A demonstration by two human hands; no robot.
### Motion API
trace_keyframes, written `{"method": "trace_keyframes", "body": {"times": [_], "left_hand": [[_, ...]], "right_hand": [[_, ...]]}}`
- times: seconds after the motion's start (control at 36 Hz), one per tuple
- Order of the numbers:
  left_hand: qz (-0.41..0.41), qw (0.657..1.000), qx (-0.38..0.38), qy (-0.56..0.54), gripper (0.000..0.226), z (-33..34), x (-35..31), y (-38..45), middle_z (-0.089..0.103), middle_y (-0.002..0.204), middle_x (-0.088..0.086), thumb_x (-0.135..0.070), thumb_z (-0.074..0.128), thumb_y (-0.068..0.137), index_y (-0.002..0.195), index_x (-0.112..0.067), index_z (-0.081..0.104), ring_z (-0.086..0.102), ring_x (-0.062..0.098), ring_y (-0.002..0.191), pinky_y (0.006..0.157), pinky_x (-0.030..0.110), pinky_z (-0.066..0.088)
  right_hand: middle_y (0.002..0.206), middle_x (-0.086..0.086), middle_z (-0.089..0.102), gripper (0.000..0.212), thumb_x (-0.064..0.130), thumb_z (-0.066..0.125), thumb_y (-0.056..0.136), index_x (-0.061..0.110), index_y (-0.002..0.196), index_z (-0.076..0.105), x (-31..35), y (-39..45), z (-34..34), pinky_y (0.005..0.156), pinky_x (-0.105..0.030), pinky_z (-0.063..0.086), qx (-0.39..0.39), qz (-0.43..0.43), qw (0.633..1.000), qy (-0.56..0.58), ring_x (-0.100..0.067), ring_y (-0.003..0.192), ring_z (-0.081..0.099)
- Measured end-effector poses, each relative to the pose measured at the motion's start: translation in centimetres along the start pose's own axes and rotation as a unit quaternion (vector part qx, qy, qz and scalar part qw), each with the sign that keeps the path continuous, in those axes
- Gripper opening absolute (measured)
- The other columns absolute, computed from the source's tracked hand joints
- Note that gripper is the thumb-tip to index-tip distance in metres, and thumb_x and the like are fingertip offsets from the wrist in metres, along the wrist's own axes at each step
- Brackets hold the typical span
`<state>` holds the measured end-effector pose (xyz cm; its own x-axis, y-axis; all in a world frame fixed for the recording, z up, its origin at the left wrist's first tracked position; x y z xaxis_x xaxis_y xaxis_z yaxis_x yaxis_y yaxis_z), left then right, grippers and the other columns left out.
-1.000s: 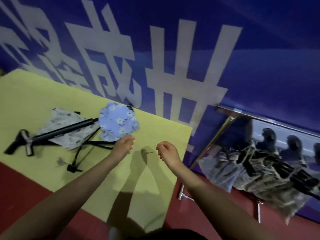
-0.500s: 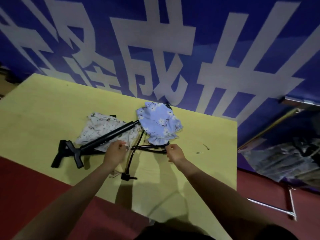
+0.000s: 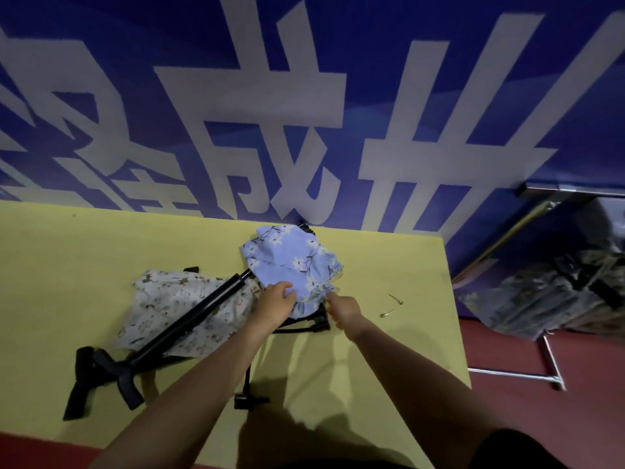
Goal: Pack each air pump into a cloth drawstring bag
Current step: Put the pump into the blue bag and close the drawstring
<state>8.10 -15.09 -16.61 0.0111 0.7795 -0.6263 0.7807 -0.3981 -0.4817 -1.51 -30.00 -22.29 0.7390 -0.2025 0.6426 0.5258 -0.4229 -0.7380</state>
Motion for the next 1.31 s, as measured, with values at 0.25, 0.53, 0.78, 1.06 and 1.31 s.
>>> {"method": "trace_keyframes", "body": {"times": [0.25, 0.53, 0.78, 1.06, 1.31], "left_hand": [[-0.043, 0.989, 0.066, -0.125, 0.024, 2.2, 1.0, 0.1, 0.056, 0.082, 0.006, -0.015, 0.045, 0.099, 0.087, -0.015, 0.065, 0.050, 0.019, 0.075, 0.067, 0.028, 0.038], [0.017, 0.947, -0.019, -0.321, 0.023, -0.1, -5.6, -3.0, 0.063, 0.084, 0.007, -0.026, 0.042, 0.102, 0.090, -0.016, 0.058, 0.058, 0.022, 0.071, 0.064, 0.032, 0.048], [0.158, 0.930, -0.017, -0.330, 0.026, -2.4, -14.2, -7.1, 0.065, 0.099, -0.005, -0.025, 0.051, 0.099, 0.124, -0.018, 0.054, 0.063, 0.002, 0.085, 0.068, 0.008, 0.050], [0.159, 0.925, -0.055, -0.339, 0.020, -3.5, -15.4, -10.7, 0.074, 0.084, -0.005, -0.020, 0.050, 0.099, 0.091, -0.019, 0.068, 0.070, 0.007, 0.079, 0.070, 0.018, 0.052], [0.130, 0.912, -0.040, -0.387, 0.026, -3.9, -13.7, -13.1, 0.074, 0.099, 0.010, -0.027, 0.049, 0.099, 0.103, -0.008, 0.067, 0.070, 0.022, 0.095, 0.087, 0.037, 0.053]], "right_hand": [[0.067, -0.006, 0.045, 0.021, 0.007, 0.051, 0.090, 0.012, 0.070, 0.049, 2.2, 0.6, 1.7, 0.052, -0.022, 0.035, 0.014, -0.048, 0.993, 0.111, -0.017, 0.060, 0.040], [0.079, -0.012, 0.043, 0.021, 0.031, 0.065, 0.074, 0.013, 0.076, 0.055, 7.2, -4.1, -0.7, 0.074, -0.040, 0.034, 0.100, -0.125, 0.941, 0.298, -0.025, 0.080, 0.041], [0.089, 0.000, 0.067, 0.020, 0.020, 0.048, 0.095, 0.012, 0.092, 0.066, 14.0, -13.1, -4.0, 0.081, -0.024, 0.048, 0.160, -0.265, 0.933, 0.185, -0.013, 0.089, 0.060], [0.094, -0.010, 0.069, 0.029, 0.008, 0.042, 0.100, 0.005, 0.099, 0.071, 15.5, -16.4, -11.4, 0.073, -0.021, 0.054, 0.031, -0.382, 0.920, 0.083, -0.015, 0.080, 0.062], [0.106, 0.005, 0.049, 0.037, 0.036, 0.071, 0.083, 0.022, 0.114, 0.058, 9.0, -11.4, -11.5, 0.090, -0.031, 0.038, -0.091, -0.322, 0.921, -0.198, -0.011, 0.106, 0.042]]}}
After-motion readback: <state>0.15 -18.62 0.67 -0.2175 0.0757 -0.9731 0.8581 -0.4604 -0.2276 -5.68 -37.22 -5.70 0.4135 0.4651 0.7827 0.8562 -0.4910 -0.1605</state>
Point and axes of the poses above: each hand's wrist, its own y-axis towards the middle knuckle, its own z-axis out of the palm, x = y × z, the point moved 10 cm from there along y, towards the middle knuckle
